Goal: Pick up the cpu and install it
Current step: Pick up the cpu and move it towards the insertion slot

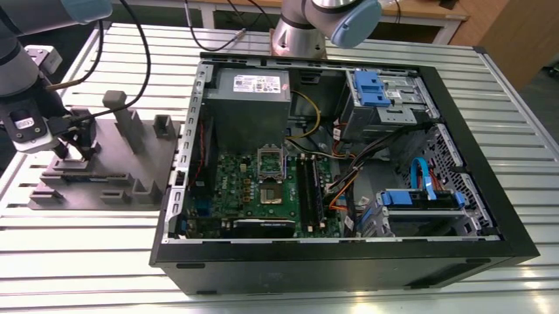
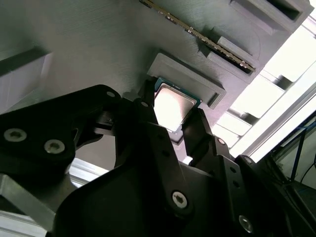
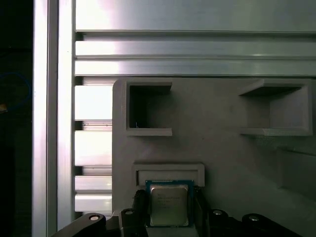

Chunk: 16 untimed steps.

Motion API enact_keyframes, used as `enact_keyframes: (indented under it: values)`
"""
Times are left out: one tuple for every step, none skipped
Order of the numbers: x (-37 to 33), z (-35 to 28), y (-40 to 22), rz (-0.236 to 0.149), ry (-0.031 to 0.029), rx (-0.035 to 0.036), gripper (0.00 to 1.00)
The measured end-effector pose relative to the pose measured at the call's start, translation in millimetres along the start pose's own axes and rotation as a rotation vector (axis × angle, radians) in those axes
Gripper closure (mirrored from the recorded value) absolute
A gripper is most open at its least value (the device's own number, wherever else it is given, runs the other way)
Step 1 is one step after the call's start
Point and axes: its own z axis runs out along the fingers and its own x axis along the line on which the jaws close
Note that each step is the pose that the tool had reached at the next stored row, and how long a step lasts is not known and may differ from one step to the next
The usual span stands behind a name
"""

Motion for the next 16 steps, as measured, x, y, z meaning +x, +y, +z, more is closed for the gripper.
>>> enact_keyframes:
  values:
    - [0.0, -0.6, 0.0, 0.000, -0.0001, 0.0000, 0.53]
    - [0.0, -1.4, 0.0, 0.000, -0.0001, 0.0000, 0.53]
    - [0.0, -2.2, 0.1, 0.000, 0.0000, 0.0000, 0.53]
    - [0.0, -3.1, 0.1, 0.000, -0.0001, 0.0000, 0.53]
    - [-0.1, -3.9, 0.1, 0.000, 0.0000, 0.0000, 0.53]
    - [-0.1, -4.6, 0.1, 0.000, 0.0000, 0.0000, 0.53]
    - [-0.1, -5.5, 0.2, 0.000, -0.0001, 0.0000, 0.53]
    - [-0.1, -6.5, 0.2, 0.000, -0.0001, 0.0000, 0.53]
    - [-0.1, -7.8, 0.2, 0.000, 0.0000, 0.0000, 0.53]
    - [-0.2, -9.1, 0.3, 0.000, -0.0001, 0.0000, 0.53]
    - [-0.2, -10.2, 0.3, 0.000, -0.0001, -0.0001, 0.53]
    - [-0.2, -11.3, 0.3, 0.000, -0.0001, 0.0000, 0.53]
    - [-0.2, -12.4, 0.4, 0.000, -0.0001, 0.0000, 0.53]
    - [-0.2, -13.5, 0.4, 0.000, 0.0000, 0.0000, 0.53]
    - [-0.3, -14.6, 0.5, 0.000, -0.0001, 0.0000, 0.53]
    - [-0.3, -15.9, 0.5, 0.000, -0.0001, 0.0000, 0.53]
